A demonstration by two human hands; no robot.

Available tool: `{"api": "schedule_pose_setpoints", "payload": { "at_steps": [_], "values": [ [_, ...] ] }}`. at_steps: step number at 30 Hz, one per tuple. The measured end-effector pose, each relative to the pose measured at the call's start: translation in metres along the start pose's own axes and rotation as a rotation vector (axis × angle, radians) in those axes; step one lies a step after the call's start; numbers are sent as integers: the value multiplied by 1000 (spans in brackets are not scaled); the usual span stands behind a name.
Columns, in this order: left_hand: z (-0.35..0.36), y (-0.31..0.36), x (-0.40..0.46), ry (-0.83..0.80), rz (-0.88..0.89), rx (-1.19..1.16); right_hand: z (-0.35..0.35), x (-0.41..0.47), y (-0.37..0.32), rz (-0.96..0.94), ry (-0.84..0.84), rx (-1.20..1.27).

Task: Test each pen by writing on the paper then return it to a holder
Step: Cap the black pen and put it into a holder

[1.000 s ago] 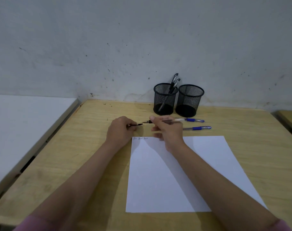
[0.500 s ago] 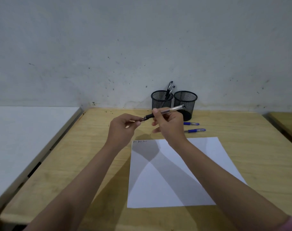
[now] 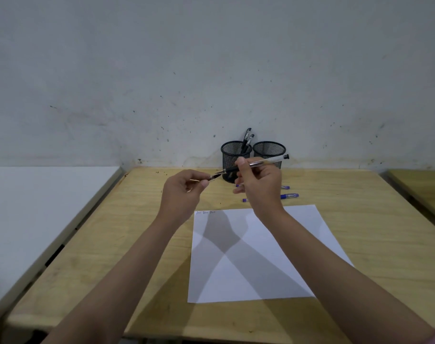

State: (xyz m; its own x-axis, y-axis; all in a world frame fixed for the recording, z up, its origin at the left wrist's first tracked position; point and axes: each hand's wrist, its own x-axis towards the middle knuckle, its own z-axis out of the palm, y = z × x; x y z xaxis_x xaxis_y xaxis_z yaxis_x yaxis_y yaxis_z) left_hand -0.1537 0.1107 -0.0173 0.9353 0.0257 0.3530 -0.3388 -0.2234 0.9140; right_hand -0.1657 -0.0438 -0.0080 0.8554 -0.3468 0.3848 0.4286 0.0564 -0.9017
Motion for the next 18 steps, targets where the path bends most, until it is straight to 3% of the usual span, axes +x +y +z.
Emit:
{"api": "schedule_pose_setpoints", "payload": {
  "at_steps": [18],
  "values": [
    [9,19,-7,23,120,-62,6,-7,-5,-25,-119,59]
  ]
}}
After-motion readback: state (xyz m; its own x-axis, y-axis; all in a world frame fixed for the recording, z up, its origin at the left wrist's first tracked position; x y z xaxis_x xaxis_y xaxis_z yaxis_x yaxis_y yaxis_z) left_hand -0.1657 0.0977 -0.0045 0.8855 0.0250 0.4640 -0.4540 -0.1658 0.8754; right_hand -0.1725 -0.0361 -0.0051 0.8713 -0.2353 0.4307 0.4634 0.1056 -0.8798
